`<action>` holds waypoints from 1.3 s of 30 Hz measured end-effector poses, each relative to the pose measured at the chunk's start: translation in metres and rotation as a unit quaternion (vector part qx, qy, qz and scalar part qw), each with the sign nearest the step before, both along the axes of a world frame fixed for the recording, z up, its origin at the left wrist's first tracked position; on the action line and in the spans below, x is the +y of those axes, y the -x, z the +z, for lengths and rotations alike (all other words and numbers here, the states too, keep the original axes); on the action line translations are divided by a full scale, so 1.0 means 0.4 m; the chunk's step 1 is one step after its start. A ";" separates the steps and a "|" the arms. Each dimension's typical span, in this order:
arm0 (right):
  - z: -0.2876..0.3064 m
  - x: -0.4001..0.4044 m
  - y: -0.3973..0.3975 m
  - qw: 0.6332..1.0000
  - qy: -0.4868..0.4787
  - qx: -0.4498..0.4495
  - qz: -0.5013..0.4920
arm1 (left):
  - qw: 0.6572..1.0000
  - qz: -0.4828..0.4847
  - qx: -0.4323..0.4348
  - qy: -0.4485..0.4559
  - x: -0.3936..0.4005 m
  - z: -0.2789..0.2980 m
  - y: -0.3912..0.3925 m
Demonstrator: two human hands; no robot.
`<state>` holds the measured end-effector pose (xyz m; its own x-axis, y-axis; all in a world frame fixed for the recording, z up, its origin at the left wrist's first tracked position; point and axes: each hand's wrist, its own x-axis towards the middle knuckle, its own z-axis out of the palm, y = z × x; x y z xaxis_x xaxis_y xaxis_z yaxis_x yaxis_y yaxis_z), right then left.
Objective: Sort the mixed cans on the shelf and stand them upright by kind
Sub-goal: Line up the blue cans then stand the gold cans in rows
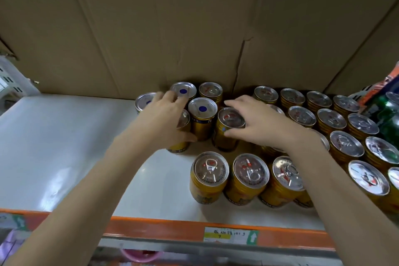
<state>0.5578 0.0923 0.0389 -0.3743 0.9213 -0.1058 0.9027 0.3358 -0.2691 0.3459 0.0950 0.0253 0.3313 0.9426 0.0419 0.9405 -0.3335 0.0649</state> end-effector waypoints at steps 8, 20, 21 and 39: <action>-0.028 0.020 0.019 0.999 0.023 -0.022 -0.001 | 0.995 -0.011 0.095 -0.030 -0.009 -0.051 -0.004; 0.061 -0.026 -0.015 0.985 -0.095 0.051 -0.134 | 0.989 -0.030 -0.143 0.005 -0.022 0.099 0.016; 0.071 -0.031 -0.013 0.983 -0.107 0.043 -0.141 | 0.990 -0.029 -0.137 0.003 -0.016 0.112 0.018; 0.008 -0.060 0.024 0.983 -0.076 -0.069 -0.149 | 0.969 -0.191 -0.121 0.094 0.020 -0.026 0.057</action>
<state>0.5483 0.0684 0.0419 -0.0760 0.9970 0.0110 0.9916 0.0767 -0.1038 0.3231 0.1029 0.0150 0.6600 0.7512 0.0004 0.7003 -0.6154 0.3618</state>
